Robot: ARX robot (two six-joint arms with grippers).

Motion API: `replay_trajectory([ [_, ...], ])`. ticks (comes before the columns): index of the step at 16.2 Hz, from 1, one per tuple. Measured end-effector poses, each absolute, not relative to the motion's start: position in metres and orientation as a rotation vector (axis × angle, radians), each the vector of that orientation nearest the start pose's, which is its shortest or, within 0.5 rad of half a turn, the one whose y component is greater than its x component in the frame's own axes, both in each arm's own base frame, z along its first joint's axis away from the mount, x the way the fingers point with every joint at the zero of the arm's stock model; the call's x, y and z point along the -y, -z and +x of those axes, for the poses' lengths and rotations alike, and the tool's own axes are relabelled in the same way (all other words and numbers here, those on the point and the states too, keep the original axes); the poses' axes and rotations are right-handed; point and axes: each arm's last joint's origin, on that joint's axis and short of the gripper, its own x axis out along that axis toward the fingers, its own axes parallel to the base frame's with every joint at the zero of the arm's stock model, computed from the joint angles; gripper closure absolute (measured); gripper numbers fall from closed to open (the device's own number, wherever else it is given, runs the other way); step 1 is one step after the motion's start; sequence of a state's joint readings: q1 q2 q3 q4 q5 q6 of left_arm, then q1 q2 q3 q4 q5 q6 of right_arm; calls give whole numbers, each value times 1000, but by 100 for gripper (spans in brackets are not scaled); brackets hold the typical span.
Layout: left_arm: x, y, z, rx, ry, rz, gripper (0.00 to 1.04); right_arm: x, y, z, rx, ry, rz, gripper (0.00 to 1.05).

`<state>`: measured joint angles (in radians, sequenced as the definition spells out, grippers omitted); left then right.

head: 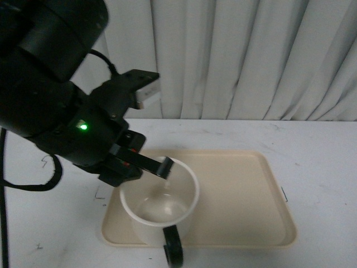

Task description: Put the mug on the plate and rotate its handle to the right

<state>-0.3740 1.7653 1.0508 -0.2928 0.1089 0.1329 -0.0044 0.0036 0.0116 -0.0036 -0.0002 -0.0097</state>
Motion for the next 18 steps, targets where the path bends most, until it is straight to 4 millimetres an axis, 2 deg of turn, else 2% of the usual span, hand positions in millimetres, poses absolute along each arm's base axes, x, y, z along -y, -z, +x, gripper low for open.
replay_trajectory([
  [4,154,-167,338,-968,569,300,102,0,-167,97,4,4,-10,6],
  [8,175,-155,354,-1010,609,340,102,0,-167,97,4,4,-10,6],
  [12,194,-153,365,-1007,644,352,102,0,-167,97,4,4,-10,6],
  [13,198,-146,366,-1022,657,364,93,0,-167,97,4,4,-10,6],
  [14,197,-147,369,-1027,661,354,57,0,-167,97,4,4,-10,6],
  [15,187,-166,366,-964,684,310,37,0,-167,97,4,4,-10,6],
  [17,171,-200,356,-828,702,261,19,0,-167,97,4,4,-10,6],
  [18,166,-224,354,-748,694,250,7,0,-167,97,4,4,-10,6],
])
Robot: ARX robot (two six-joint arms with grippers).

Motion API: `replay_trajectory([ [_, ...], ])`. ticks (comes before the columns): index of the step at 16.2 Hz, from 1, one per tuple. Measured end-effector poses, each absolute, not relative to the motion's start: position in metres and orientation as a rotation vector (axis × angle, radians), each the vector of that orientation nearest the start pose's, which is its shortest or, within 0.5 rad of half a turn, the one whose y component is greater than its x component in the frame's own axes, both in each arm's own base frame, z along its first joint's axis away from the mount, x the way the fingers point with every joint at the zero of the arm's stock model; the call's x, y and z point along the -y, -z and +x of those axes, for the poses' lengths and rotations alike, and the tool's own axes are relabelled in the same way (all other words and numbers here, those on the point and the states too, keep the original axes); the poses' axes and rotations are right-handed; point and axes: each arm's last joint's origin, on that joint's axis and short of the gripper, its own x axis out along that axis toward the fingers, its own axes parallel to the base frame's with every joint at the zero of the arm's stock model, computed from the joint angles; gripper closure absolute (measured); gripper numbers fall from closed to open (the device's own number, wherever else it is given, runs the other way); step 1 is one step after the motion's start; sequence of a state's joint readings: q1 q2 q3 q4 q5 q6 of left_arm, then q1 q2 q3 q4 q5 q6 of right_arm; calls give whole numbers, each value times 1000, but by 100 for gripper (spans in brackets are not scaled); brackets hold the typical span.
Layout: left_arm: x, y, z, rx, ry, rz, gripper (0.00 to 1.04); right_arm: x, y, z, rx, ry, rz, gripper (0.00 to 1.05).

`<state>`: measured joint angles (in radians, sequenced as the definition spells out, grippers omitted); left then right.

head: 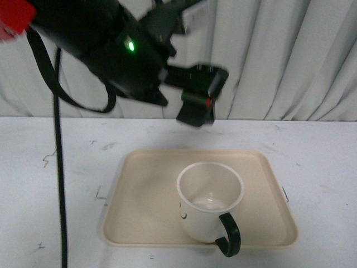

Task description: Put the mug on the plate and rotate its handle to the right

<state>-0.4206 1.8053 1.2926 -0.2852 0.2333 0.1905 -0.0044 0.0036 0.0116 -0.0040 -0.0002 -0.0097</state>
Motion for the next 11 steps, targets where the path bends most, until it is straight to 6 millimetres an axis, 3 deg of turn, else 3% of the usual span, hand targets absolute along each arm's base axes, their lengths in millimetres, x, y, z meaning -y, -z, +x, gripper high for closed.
replay_trajectory([
  [2,167,-226,357,-686,663,248,9,0,-167,97,4,4,-10,6],
  [3,169,-211,357,-485,477,242,18,0,-167,97,5,4,-10,6],
  [5,146,-177,329,-350,217,192,34,0,-167,97,4,5,-9,6],
  [6,129,-169,316,-286,112,158,41,0,-167,97,4,5,-9,6],
  [7,110,-173,306,-208,45,113,48,0,-167,97,4,5,-9,6],
  [9,78,-199,286,7,-39,16,64,0,-167,97,4,5,-10,6],
  [11,64,-203,260,68,-14,-13,83,0,-167,97,4,4,-10,6],
])
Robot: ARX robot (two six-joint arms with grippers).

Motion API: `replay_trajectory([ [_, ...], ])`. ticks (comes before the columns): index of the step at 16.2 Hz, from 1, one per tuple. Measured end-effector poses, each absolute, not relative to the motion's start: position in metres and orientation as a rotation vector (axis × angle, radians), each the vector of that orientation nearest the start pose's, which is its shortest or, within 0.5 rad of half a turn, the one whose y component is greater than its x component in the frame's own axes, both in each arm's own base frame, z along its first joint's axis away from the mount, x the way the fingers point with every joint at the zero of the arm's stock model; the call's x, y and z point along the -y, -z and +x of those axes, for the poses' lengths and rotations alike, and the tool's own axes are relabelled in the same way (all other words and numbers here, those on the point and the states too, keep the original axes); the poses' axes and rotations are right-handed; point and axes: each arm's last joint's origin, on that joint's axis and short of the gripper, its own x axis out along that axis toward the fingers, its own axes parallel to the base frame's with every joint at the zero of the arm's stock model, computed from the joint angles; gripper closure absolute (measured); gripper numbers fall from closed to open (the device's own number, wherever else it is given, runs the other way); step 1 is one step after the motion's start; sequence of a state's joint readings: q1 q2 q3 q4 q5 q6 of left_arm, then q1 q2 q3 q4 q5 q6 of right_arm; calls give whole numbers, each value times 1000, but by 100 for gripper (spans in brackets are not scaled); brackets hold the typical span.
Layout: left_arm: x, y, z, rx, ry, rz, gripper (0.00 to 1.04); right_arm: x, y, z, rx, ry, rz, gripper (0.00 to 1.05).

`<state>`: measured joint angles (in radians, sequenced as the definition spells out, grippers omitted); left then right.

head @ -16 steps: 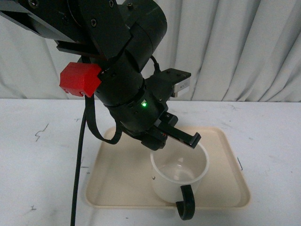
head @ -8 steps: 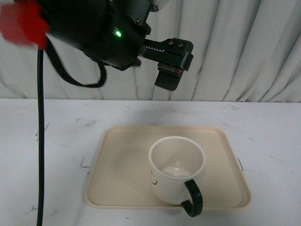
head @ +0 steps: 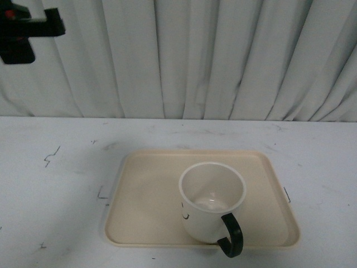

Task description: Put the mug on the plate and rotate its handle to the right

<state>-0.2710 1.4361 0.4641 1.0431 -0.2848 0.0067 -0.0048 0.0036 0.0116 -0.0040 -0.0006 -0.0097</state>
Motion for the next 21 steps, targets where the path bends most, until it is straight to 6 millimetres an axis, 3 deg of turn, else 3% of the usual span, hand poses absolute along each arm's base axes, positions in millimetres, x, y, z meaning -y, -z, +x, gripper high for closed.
replay_trajectory([
  [2,49,-173,234,-51,8,13,103,0,-167,97,4,5,-9,6],
  [5,29,-180,207,14,-13,1,103,0,-167,97,4,5,-10,6],
  [7,23,-172,193,-22,-1,7,103,0,-167,97,4,5,-10,6],
  [11,14,-159,173,-37,-6,7,103,0,-167,97,4,5,-10,6],
  [15,-1,-163,155,-14,-16,3,103,0,-167,97,4,5,-9,6],
  [21,0,-166,133,-2,0,2,103,0,-167,97,4,5,-10,6],
])
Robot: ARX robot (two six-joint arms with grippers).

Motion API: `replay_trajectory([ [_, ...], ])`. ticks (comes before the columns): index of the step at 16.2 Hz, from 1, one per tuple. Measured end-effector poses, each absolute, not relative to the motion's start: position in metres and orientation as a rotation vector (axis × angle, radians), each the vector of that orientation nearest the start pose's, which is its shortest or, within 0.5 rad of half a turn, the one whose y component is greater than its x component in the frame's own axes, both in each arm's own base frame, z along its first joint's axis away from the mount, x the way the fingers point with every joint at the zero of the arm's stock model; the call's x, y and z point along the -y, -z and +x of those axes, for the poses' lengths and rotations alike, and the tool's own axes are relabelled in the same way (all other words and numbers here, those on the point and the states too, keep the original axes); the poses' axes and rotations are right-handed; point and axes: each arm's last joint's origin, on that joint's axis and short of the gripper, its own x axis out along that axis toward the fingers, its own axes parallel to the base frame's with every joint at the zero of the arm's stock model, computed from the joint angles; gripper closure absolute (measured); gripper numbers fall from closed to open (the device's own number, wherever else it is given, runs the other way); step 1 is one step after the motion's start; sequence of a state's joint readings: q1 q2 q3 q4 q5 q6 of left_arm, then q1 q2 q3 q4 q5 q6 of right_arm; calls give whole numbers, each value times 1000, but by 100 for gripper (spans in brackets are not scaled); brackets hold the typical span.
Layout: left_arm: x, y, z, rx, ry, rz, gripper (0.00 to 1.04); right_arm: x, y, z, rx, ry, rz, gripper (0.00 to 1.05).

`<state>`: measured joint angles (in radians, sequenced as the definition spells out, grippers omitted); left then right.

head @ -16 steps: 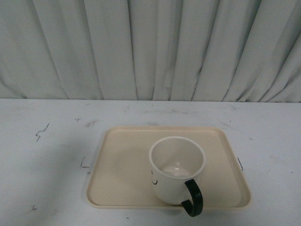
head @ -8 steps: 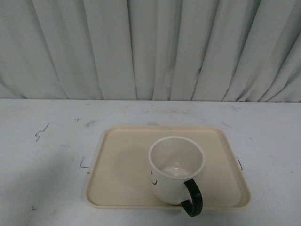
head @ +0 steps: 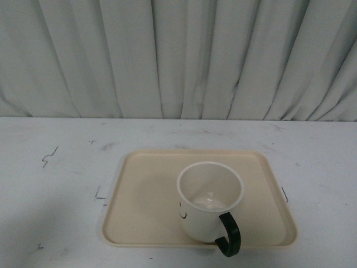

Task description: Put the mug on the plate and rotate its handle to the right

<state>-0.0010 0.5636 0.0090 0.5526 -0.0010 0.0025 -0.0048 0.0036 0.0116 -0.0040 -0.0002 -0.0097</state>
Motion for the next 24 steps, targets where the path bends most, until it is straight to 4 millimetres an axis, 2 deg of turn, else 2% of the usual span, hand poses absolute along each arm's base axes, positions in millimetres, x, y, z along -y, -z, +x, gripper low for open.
replay_trajectory([
  [14,0,-169,108,9,0,2,103,0,-167,97,4,5,-9,6],
  [16,0,-162,99,-42,3,3,103,0,-167,97,4,5,-10,6],
  [17,0,-168,98,18,2,3,103,0,-167,97,4,5,-9,6],
  [19,0,-165,98,-7,0,2,103,0,-167,97,4,4,-10,6],
  [21,0,-165,98,-4,1,2,80,0,-167,97,4,5,-9,6],
  [22,0,-166,98,-3,0,2,68,1,-165,96,-107,-49,-42,6],
  [23,0,-166,98,-3,4,3,55,1,-166,102,-308,-148,-101,6],
  [24,0,-166,98,-2,0,2,44,0,-172,110,-350,-192,-147,6],
])
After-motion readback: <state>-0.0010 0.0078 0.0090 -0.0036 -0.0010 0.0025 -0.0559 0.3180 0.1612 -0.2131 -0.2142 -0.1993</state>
